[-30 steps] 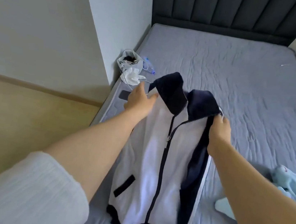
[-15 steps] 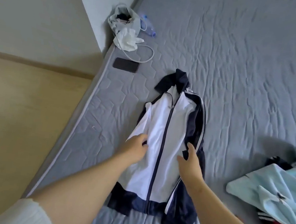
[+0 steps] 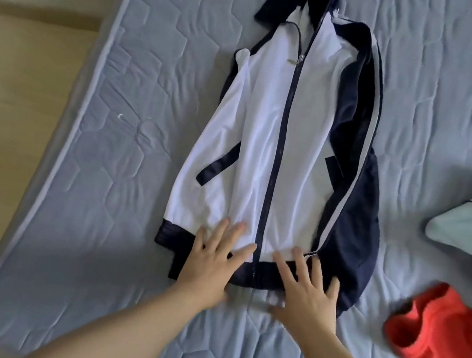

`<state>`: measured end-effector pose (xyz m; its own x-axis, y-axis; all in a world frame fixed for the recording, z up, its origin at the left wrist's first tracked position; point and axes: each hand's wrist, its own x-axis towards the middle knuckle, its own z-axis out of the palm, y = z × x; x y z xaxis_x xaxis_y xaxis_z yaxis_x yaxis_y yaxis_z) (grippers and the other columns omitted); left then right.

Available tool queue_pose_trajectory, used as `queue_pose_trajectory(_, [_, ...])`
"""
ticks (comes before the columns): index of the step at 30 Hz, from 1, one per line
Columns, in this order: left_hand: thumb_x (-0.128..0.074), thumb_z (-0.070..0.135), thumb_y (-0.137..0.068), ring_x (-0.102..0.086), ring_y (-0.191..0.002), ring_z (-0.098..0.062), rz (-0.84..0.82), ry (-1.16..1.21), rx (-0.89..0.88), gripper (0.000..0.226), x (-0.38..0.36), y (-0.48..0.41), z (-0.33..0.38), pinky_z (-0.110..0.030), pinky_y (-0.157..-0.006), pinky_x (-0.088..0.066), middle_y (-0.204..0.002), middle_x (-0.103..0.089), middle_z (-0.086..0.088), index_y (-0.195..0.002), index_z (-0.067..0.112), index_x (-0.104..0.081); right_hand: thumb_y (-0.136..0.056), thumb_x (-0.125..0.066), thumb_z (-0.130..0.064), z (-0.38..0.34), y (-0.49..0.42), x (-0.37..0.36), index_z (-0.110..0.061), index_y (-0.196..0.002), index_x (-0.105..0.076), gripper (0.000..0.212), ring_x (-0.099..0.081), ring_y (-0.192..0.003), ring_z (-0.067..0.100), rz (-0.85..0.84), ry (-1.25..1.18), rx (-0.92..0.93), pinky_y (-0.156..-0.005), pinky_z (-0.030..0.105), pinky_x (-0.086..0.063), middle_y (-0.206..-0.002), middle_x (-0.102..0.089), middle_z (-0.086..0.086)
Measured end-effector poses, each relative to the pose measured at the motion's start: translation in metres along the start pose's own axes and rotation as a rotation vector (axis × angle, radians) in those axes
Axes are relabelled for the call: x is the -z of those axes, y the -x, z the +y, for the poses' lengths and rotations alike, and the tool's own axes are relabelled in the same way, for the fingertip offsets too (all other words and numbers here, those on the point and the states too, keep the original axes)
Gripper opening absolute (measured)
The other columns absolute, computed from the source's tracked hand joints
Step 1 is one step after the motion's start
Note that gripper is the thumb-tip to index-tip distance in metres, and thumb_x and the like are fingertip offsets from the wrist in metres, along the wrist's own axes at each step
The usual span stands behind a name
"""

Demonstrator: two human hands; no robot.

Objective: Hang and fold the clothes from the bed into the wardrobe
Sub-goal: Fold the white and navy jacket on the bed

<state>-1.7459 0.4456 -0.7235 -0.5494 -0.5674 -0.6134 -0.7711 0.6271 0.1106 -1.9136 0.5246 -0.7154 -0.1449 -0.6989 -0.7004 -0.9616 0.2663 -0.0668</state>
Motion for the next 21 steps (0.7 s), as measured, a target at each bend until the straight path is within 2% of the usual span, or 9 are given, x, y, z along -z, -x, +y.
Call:
queue_pose_trajectory(3, [-0.064,0.018,-0.077,-0.010,-0.139,-0.033,0.132,-0.063,0.037,0.089,0.004,-0.008,0.000,-0.045,-0.107,-0.024,-0.156,0.003,-0.003,-0.144,0.040,-0.010,-0.088,-0.054,-0.026,0.012,-0.008,-0.003,-0.042,-0.142,0.013,0.088,-0.006,-0.140,0.026,0.153,0.103,0.009,-0.106,0.050,-0.019,-0.154,0.010,-0.003])
queue_pose_trajectory(5, [-0.075,0.007,-0.057,-0.055,-0.105,-0.032,0.320,-0.111,-0.003,0.078,0.013,-0.012,-0.004,-0.035,-0.079,-0.050,-0.136,-0.049,-0.003,-0.126,0.036,-0.053,-0.086,-0.049,-0.010,0.019,-0.013,0.000,-0.040,-0.144,0.001,0.082,-0.023,-0.132,0.026,0.223,0.129,0.038,-0.096,0.042,-0.029,-0.152,-0.006,-0.003])
queue_pose_trajectory(6, [-0.075,-0.002,-0.047,-0.062,-0.083,-0.029,0.415,-0.118,-0.025,0.071,0.016,-0.013,-0.007,-0.031,-0.064,-0.053,-0.115,-0.064,-0.002,-0.110,0.029,-0.066,-0.085,-0.047,-0.006,0.021,-0.015,0.003,-0.038,-0.144,-0.008,0.078,-0.030,-0.127,0.026,0.242,0.127,0.042,-0.091,0.038,-0.033,-0.150,-0.017,-0.003])
queue_pose_trajectory(9, [-0.069,-0.011,-0.039,-0.058,-0.059,-0.025,0.508,-0.130,-0.042,0.059,0.032,-0.008,-0.005,-0.026,-0.047,-0.049,-0.081,-0.068,-0.001,-0.090,0.019,-0.072,-0.085,-0.047,-0.002,0.026,-0.014,0.016,-0.034,-0.136,-0.033,0.062,-0.042,-0.111,0.026,0.245,0.117,0.024,-0.080,0.031,-0.032,-0.126,-0.045,-0.005])
queue_pose_trajectory(14, [-0.078,0.006,-0.016,-0.053,-0.049,-0.016,0.342,-0.204,-0.069,0.061,0.046,0.021,0.028,-0.021,-0.044,-0.041,-0.061,-0.061,0.007,-0.075,0.023,-0.070,-0.081,-0.049,0.003,0.043,0.015,0.041,-0.032,-0.110,-0.053,0.046,-0.045,-0.100,0.023,0.180,0.147,0.024,-0.075,0.028,-0.023,-0.101,-0.054,-0.008])
queue_pose_trajectory(16, [-0.082,0.011,-0.020,-0.056,-0.055,-0.017,0.248,-0.170,-0.116,0.061,0.045,0.032,0.046,-0.021,-0.049,-0.043,-0.064,-0.062,0.005,-0.079,0.023,-0.069,-0.083,-0.045,0.003,0.053,0.033,0.041,-0.032,-0.110,-0.054,0.045,-0.045,-0.104,0.022,0.095,0.136,0.005,-0.077,0.028,-0.025,-0.106,-0.055,-0.009])
queue_pose_trajectory(18, [-0.077,0.012,-0.057,-0.056,-0.095,-0.025,0.053,-0.044,-0.141,0.063,0.033,0.043,0.060,-0.032,-0.079,-0.045,-0.110,-0.060,-0.003,-0.116,0.020,-0.056,-0.087,-0.043,-0.001,0.062,0.050,0.034,-0.033,-0.115,-0.052,0.043,-0.044,-0.113,0.023,0.005,0.117,-0.039,-0.083,0.030,-0.029,-0.117,-0.054,-0.008])
queue_pose_trajectory(19, [-0.066,0.018,-0.075,-0.044,-0.116,-0.026,-0.078,0.030,-0.165,0.061,0.023,0.047,0.062,-0.036,-0.095,-0.036,-0.133,-0.045,-0.003,-0.130,0.022,-0.042,-0.088,-0.042,-0.004,0.066,0.057,0.030,-0.033,-0.119,-0.049,0.043,-0.042,-0.118,0.023,-0.038,0.113,-0.058,-0.087,0.031,-0.030,-0.124,-0.051,-0.007])
queue_pose_trajectory(21, [-0.049,0.042,-0.089,-0.023,-0.133,-0.020,-0.207,0.188,-0.164,0.057,0.013,0.056,0.059,-0.036,-0.108,-0.021,-0.148,-0.023,0.005,-0.140,0.027,-0.028,-0.089,-0.043,-0.012,0.070,0.064,0.021,-0.034,-0.128,-0.041,0.045,-0.036,-0.124,0.024,-0.115,0.122,-0.060,-0.097,0.036,-0.028,-0.136,-0.040,-0.005])
